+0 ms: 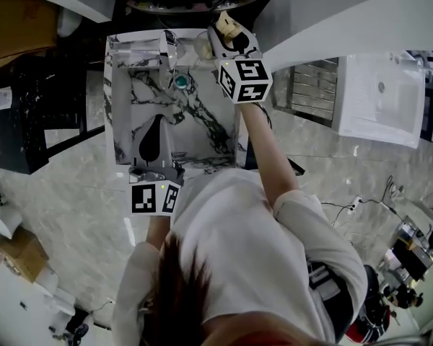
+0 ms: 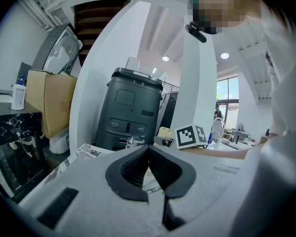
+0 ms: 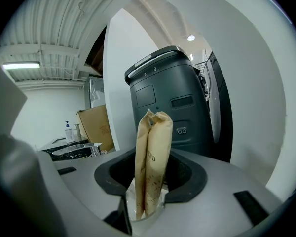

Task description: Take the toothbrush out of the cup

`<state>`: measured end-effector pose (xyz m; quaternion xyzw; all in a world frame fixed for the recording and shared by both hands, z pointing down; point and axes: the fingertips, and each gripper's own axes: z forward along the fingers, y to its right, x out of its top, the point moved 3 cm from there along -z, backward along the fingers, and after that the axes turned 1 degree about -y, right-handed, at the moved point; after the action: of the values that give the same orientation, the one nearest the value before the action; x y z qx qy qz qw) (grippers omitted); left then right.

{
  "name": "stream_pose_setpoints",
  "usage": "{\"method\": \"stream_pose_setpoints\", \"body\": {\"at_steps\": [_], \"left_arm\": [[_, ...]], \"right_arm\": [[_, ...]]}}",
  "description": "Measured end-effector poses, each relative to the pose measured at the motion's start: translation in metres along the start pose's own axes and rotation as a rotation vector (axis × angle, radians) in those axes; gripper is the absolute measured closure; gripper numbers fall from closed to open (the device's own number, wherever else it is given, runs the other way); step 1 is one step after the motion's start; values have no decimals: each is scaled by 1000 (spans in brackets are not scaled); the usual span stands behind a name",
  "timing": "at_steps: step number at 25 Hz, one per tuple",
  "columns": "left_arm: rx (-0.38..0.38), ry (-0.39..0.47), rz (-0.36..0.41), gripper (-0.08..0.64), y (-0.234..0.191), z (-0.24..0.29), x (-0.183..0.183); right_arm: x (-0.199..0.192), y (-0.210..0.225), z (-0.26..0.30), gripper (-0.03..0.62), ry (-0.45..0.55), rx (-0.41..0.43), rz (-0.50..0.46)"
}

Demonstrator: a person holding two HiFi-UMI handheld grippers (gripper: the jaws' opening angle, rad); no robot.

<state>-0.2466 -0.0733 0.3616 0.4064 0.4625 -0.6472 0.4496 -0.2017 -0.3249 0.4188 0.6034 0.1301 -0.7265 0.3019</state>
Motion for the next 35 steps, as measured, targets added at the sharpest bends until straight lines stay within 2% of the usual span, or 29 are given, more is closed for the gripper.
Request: {"method": "stream_pose_setpoints", "body": {"at_steps": [11, 26, 35], "left_arm": [[4, 5, -4, 549, 2, 0, 3], [17, 26, 0, 549, -1, -9, 6], [16, 49, 6, 549, 2, -17, 11]], "right_arm": [[2, 1, -1, 492, -4, 54, -25], [29, -4, -21, 505, 72, 19, -21], [48, -10, -32, 505, 99, 31, -24]]}}
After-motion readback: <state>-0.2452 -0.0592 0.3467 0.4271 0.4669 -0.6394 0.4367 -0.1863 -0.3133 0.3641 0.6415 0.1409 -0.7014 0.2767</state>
